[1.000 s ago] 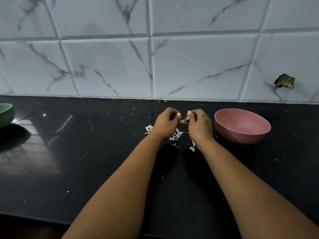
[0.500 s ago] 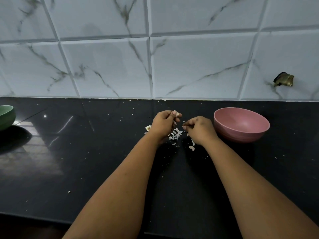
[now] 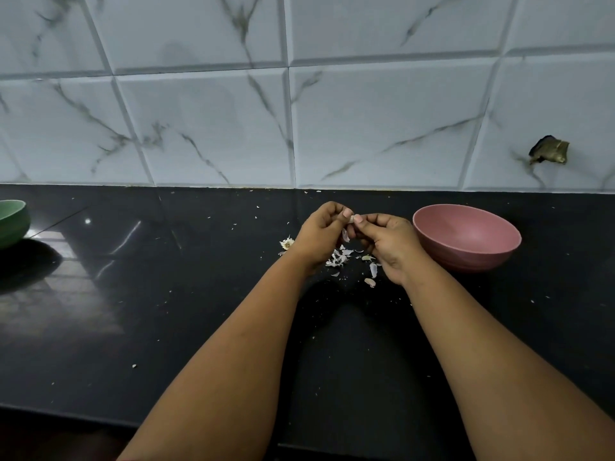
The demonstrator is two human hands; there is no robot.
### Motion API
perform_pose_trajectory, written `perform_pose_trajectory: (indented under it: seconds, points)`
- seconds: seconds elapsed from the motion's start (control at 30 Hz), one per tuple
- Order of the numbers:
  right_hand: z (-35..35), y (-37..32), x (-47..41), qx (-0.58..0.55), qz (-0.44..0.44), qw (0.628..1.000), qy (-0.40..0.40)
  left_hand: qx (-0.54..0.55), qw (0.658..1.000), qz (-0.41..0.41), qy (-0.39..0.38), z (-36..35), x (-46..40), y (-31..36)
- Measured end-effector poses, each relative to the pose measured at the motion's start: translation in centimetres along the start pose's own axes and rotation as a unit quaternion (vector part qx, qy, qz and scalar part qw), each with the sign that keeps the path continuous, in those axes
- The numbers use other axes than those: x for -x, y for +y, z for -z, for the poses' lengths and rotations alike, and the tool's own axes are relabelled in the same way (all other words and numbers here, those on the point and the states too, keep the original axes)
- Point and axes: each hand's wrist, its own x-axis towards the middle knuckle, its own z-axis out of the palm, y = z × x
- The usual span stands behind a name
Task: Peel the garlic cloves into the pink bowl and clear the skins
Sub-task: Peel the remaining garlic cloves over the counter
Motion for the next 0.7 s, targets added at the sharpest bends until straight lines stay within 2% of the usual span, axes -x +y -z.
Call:
perform_pose_trajectory:
  seconds: [0.1,0.2,0.27,0.43,0.53,0.7]
  points:
    - [0.1,0.0,-0.2,-0.023,-0.011,0.999,0.028,-0.013,1.000,-0.005,0.026,0.1,0.0,-0.2]
    - [0.2,0.4,-0.6,0.081,0.022,0.993,0.088,-0.008,1.000,-0.011,0.019,0.4,0.0,-0.8]
    - [0.2,0.8,-0.8,0.109,0.033,0.988,0.107,0.012,1.000,0.004,0.018,0.5,0.0,-0.9]
    - [-0.4,0.8,-0.6,0.026,0.033,0.997,0.061,0.156,0.987,0.048,-0.002,0.6,0.1,-0.1]
    - [-1.0,0.8,-0.3,-0.026,0.032,0.998,0.057,0.174,0.983,0.053,0.013,0.4,0.2,0.5]
    - [-0.8,0.6,-0.1,-0.088,0.014,0.995,0.052,0.207,0.971,0.117,0.009,0.2,0.0,0.7]
